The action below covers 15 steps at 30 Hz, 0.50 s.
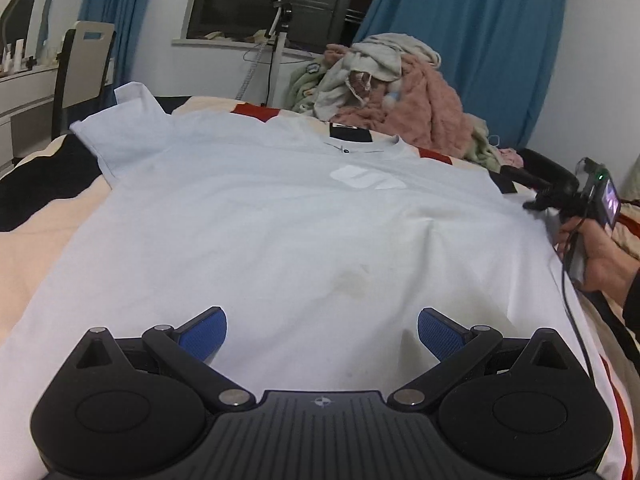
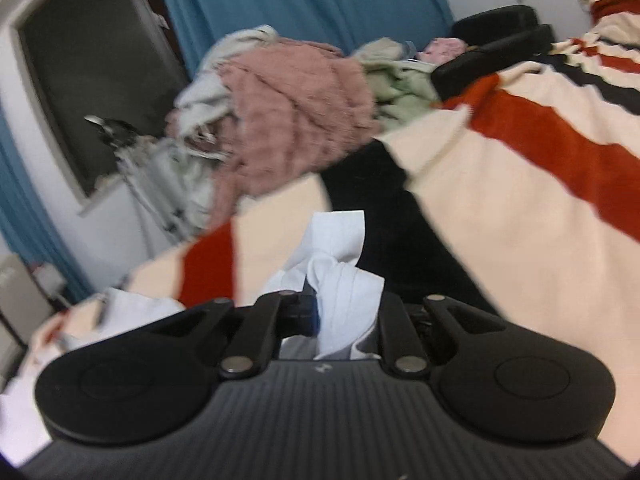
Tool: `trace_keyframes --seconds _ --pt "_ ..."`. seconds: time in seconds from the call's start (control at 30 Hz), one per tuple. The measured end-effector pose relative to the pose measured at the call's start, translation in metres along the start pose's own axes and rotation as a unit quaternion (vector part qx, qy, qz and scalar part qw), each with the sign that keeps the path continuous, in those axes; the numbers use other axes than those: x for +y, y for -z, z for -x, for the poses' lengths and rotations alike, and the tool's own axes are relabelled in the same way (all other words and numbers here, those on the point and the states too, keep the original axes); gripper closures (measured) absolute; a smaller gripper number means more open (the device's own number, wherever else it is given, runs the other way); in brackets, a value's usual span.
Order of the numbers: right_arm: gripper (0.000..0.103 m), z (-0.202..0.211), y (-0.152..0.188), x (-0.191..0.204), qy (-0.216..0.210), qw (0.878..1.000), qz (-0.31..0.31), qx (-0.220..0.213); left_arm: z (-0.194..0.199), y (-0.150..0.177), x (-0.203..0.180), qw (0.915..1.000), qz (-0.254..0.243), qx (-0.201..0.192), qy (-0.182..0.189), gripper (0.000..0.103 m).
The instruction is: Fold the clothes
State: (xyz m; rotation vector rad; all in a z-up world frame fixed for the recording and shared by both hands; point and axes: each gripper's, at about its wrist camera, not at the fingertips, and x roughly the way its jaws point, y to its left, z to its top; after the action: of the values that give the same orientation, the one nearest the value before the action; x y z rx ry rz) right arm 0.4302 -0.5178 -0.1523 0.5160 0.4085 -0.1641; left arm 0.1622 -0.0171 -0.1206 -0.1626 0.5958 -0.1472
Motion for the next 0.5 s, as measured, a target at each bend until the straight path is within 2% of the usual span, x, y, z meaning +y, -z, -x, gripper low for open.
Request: trace_keyframes --seconds 0.03,0.07,0.13,0.17,0.2,0.33,0.5 --pt "0.087 -0.001 0.002 -0.004 0.014 1.0 0.006 0.0 0.0 0.0 0.002 1.0 0.004 0.001 -0.001 0.0" --pt "0.08 0.002 0.006 -0.009 0.029 1.0 0.001 -0.007 0.0 0.0 0.004 1.0 0.007 0.002 -0.002 0.0" --pt "0.052 0.008 0.006 -0.022 0.053 0.998 -0.016 -0.01 0.0 -0.001 0.008 0.9999 0.016 0.002 -0.004 0.0" --pt "0.022 0.011 0.004 -0.026 0.066 0.998 -0.024 -0.008 0.001 -0.001 0.009 0.9998 0.018 0.0 -0.007 0.0" --pt "0.012 0.019 0.003 -0.027 0.075 0.997 -0.027 -0.008 0.001 -0.002 0.01 0.9998 0.02 -0.002 -0.009 0.0" --pt "0.014 0.07 0.001 -0.015 0.084 0.996 0.011 -0.022 0.003 -0.005 0.01 0.9998 0.018 -0.006 -0.007 0.0" --pt "0.014 0.166 0.008 0.031 0.07 0.994 0.074 -0.036 0.023 -0.009 0.001 0.9994 0.0 -0.033 -0.009 0.001"
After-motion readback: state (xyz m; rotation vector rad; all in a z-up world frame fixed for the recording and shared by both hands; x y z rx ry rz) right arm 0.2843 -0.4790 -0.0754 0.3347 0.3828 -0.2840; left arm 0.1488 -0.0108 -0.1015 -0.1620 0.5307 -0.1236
